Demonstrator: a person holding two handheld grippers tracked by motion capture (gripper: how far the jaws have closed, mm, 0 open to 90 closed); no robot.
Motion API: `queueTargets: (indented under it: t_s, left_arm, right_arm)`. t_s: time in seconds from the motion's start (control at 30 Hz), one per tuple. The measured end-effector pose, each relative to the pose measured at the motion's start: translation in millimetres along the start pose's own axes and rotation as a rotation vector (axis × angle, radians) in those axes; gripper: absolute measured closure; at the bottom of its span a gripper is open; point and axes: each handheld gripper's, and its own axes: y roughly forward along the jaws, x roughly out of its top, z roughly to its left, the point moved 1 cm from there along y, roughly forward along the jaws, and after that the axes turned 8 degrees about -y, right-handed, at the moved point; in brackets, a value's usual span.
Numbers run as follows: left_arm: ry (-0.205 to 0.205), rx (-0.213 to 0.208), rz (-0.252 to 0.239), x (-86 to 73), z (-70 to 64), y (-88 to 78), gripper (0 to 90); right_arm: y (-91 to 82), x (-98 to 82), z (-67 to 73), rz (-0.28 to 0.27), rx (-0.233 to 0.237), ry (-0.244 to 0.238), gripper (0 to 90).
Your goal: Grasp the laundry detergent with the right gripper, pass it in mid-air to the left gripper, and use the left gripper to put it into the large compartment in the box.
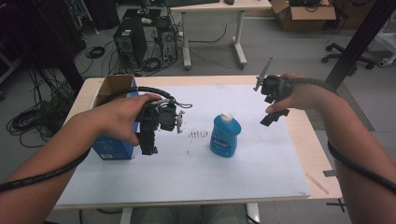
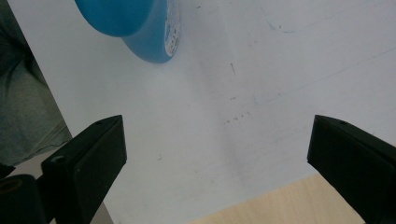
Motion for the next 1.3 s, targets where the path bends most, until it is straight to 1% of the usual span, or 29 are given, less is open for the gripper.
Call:
queueTargets:
  t_s: [0.1,0.17,0.27,0.33,0.43,0.47,0.5,0.53,0.6,0.67,0.77,0.8,0.87,0.97,1.0,1.03,1.07,1.1,1.17,1.3]
  left_arm:
    - [-0.001,0.001,-0.005,-0.3,-0.5,-0.1,0.2]
    - [-0.004,0.002,-0.013,-1.0,-0.5,0.7,0.2]
    - [-0.002,-0.002,0.007,-0.5,0.7,1.1,0.2]
    - [-0.001,0.001,0.01,0.7,0.6,1.8,0.2]
    - [0.002,-0.002,0.008,2.6,-0.8,1.1,0.2]
    - [-0.003,-0.002,0.006,2.7,-1.5,0.9,0.2]
    - [0.004,-0.001,0.003,3.1,-1.4,0.4,0.2]
    - [0.002,-0.003,0.005,3.3,-1.8,-0.3,0.2]
    - [0.005,-0.001,0.003,3.6,-1.9,-1.0,0.2]
    - [-0.001,-0.006,-0.001,3.2,-1.6,-0.8,0.2]
    - [-0.009,-0.006,0.004,1.8,-0.6,0.2,0.2]
    - [-0.006,-0.007,0.01,1.6,0.0,-0.2,0.2]
    - [-0.014,-0.012,0.009,0.2,0.8,0.2,0.2]
    - [-0.024,-0.013,0.017,-1.5,1.8,0.9,0.2]
    - [-0.023,-0.012,0.011,-2.0,2.1,1.5,0.2]
    - [-0.02,-0.012,0.017,-2.1,2.3,1.0,0.2]
    - [-0.028,-0.015,0.014,-2.8,1.6,1.4,0.2]
    - [-0.022,-0.012,0.016,-2.8,2.0,0.9,0.2]
    - [-0.024,-0.01,0.015,-3.5,1.7,0.7,0.2]
    - [-0.029,-0.008,0.018,-4.4,1.4,1.2,0.2]
  right_arm:
    - [0.5,-7.5,2.1,-0.027,0.001,0.01,4.7]
    - [-0.1,-12.1,3.7,-0.04,-0.008,0.017,4.5]
    - [-2.5,-16.6,6.7,-0.088,-0.016,0.023,4.5]
    - [-3.1,-18.3,8.9,-0.112,-0.02,0.021,4.5]
    - [-2.6,-20.4,12.8,-0.13,-0.022,0.018,4.5]
    - [-1.9,-21.2,14.3,-0.137,-0.023,0.02,4.5]
    - [-0.7,-22.0,15.7,-0.15,-0.022,0.021,4.5]
    - [0.7,-22.9,17.3,-0.16,-0.02,0.025,4.5]
    - [4.1,-24.8,20.9,-0.164,-0.02,0.023,4.5]
    - [7.7,-26.9,24.7,-0.173,-0.013,0.023,4.5]
    - [12.2,-30.9,29.9,-0.183,-0.016,0.025,4.5]
    - [13.6,-32.3,31.4,-0.193,-0.017,0.026,4.5]
    - [16.1,-35.3,34.5,-0.212,-0.017,0.029,4.5]
    - [20.1,-39.2,38.4,-0.238,-0.023,0.034,4.5]
    - [21.4,-40.3,39.4,-0.247,-0.024,0.034,4.4]
    - [22.9,-41.3,40.4,-0.256,-0.024,0.035,4.4]
    - [24.3,-42.0,41.2,-0.263,-0.025,0.035,4.4]
    - [25.9,-42.7,42.2,-0.27,-0.028,0.036,4.3]
    - [29.6,-43.4,43.7,-0.285,-0.039,0.039,4.3]
    - [36.4,-43.8,47.2,-0.311,-0.036,0.046,4.3]
